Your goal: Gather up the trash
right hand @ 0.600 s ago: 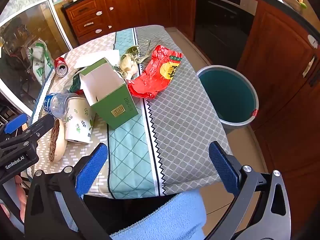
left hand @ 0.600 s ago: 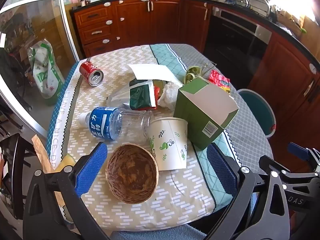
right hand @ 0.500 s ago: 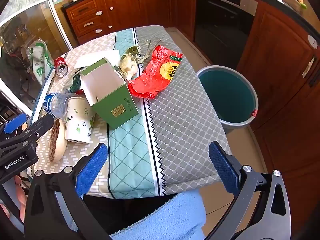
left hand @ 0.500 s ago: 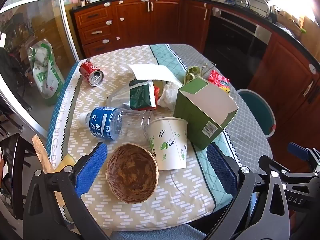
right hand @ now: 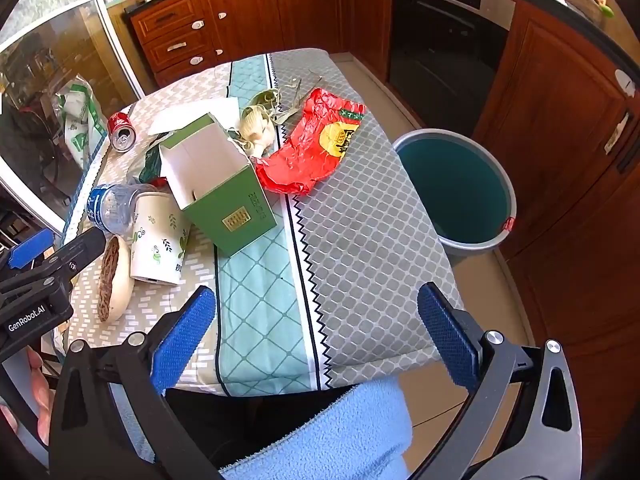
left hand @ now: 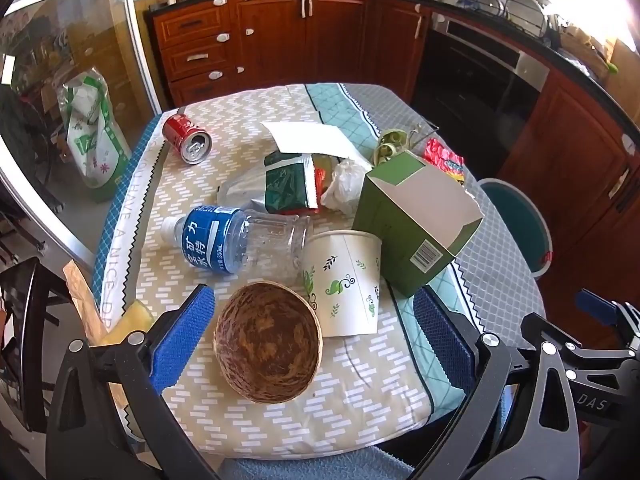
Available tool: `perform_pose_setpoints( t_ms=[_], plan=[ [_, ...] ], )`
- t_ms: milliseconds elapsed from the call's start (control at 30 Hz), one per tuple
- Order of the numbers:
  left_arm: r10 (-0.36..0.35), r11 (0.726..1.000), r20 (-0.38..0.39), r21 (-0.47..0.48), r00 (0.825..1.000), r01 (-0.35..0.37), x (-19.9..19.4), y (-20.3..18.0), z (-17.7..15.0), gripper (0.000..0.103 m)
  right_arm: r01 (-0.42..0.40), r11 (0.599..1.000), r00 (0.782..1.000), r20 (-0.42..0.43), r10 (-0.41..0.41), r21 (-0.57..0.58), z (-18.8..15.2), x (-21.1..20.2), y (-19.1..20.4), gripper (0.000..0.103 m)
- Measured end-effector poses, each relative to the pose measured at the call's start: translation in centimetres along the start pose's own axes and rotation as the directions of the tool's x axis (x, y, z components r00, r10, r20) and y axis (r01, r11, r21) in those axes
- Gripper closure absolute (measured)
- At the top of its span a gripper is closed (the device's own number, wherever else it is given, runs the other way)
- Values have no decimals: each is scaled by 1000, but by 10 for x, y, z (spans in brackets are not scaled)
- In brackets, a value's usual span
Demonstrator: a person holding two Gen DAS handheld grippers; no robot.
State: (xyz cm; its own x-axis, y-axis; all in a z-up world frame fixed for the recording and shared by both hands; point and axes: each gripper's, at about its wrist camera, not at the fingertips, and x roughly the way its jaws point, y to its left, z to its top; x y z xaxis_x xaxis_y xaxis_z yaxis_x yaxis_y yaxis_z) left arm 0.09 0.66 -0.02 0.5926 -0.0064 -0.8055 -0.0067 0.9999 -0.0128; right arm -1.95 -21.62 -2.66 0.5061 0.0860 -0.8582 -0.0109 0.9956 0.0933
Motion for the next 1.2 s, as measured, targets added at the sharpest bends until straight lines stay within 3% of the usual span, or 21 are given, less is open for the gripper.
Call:
perform_pose_setpoints(
  t_ms=[1200],
  plan=[
    [-4,1000,-13,9,1000,4,2,-2,1,4,1,1000,1000,-16,-1,-19,3,1,7,6]
  ],
)
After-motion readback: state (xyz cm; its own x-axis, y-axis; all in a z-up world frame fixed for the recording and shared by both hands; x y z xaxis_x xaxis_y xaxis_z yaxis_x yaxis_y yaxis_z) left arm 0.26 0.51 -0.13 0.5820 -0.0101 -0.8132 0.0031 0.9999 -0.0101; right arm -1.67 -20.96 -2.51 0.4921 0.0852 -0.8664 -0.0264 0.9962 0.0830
